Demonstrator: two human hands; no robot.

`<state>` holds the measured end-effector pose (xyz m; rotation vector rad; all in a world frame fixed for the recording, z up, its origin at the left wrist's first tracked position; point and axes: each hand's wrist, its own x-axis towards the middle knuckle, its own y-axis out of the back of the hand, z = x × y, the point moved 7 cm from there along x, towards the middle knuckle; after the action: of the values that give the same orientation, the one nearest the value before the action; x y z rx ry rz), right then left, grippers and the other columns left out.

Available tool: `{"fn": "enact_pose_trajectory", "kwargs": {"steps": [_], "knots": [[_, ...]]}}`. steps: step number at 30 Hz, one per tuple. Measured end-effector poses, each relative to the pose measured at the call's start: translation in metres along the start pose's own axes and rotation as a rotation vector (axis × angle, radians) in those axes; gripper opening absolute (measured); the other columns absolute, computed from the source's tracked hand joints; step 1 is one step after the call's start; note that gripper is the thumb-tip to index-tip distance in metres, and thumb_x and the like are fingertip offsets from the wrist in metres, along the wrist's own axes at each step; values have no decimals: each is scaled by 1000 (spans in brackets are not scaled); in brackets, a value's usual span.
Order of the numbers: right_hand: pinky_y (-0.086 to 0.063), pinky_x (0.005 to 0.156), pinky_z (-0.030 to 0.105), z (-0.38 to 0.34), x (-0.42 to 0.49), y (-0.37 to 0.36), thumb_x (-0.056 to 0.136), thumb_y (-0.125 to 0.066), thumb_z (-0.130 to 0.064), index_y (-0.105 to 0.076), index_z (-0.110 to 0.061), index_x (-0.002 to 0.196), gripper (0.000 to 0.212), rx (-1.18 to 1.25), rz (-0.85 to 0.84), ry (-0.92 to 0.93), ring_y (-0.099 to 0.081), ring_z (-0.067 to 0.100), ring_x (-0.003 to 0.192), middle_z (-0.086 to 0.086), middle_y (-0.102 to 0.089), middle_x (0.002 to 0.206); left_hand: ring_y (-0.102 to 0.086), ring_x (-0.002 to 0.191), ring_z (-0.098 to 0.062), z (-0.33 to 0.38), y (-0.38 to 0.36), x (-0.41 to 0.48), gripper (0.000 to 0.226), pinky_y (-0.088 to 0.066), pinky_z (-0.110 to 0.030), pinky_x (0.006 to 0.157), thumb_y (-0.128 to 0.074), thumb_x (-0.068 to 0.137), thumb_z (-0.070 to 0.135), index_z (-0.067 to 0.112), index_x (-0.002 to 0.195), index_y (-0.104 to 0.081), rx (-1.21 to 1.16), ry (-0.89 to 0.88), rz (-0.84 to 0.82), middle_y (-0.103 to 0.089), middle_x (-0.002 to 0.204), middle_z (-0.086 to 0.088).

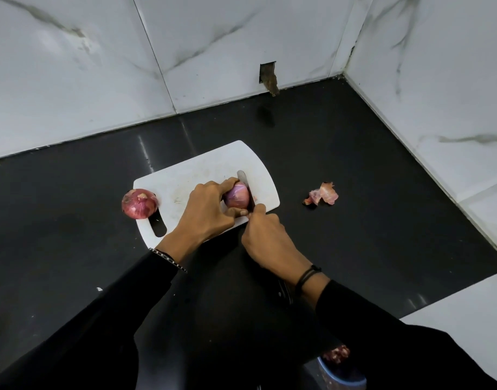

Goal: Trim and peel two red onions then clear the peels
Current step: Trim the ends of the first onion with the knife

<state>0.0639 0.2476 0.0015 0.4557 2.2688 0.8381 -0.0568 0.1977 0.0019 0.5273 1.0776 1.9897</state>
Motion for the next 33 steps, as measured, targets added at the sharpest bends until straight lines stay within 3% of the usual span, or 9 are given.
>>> {"fn": "enact_pose_trajectory", "kwargs": {"steps": [5,10,16,24,28,30,33], "knots": [[-41,71,38,3,2,-6,101,-43,-10,-38,-8,123,23,-4,27,-17,-50,27,86,12,-48,104,-63,107,-31,-4,-5,8,76,-48,-38,96,-81,78,39,17,145,-51,81,0,-17,-68,119,-16],[-40,76,42,3,1,-10,101,-43,-9,-36,-9,127,27,-69,95,-43,-56,37,109,16,-55,119,-62,102,-32,-5,-5,5,73,-48,-38,91,-81,78,41,18,142,-54,73,-1,9,-68,113,-16],[-36,77,38,7,4,-21,105,-37,-12,-21,-10,150,48,-182,162,-56,-58,35,115,13,-59,125,-61,101,-33,1,-3,3,70,-46,-36,90,-80,78,39,15,139,-56,86,-12,-4,-69,112,-17],[-37,70,35,9,1,-21,105,-35,-12,-12,-9,156,56,-412,264,-18,-65,30,106,10,-64,119,-59,94,-30,3,-1,-2,61,-40,-29,76,-81,76,38,13,128,-61,62,-3,6,-69,103,-15],[-38,63,32,6,-1,-27,105,-37,-10,-19,-6,153,51,-582,302,48,-70,25,98,7,-68,111,-61,94,-30,-6,4,-11,62,-39,-29,76,-83,74,42,13,123,-61,22,16,30,-69,102,-12],[-39,64,32,8,0,-29,105,-38,-10,-20,-6,152,51,-583,287,47,-70,26,98,7,-68,111,-60,92,-26,-8,5,-13,62,-38,-28,75,-83,73,45,14,121,-60,10,7,31,-69,102,-10],[-39,73,38,17,3,-23,102,-40,-10,-29,-9,143,42,-377,188,-10,-62,35,107,14,-61,118,-60,91,-24,-7,6,-15,57,-44,-29,77,-83,75,39,16,121,-60,-13,-11,26,-69,104,-8]]}}
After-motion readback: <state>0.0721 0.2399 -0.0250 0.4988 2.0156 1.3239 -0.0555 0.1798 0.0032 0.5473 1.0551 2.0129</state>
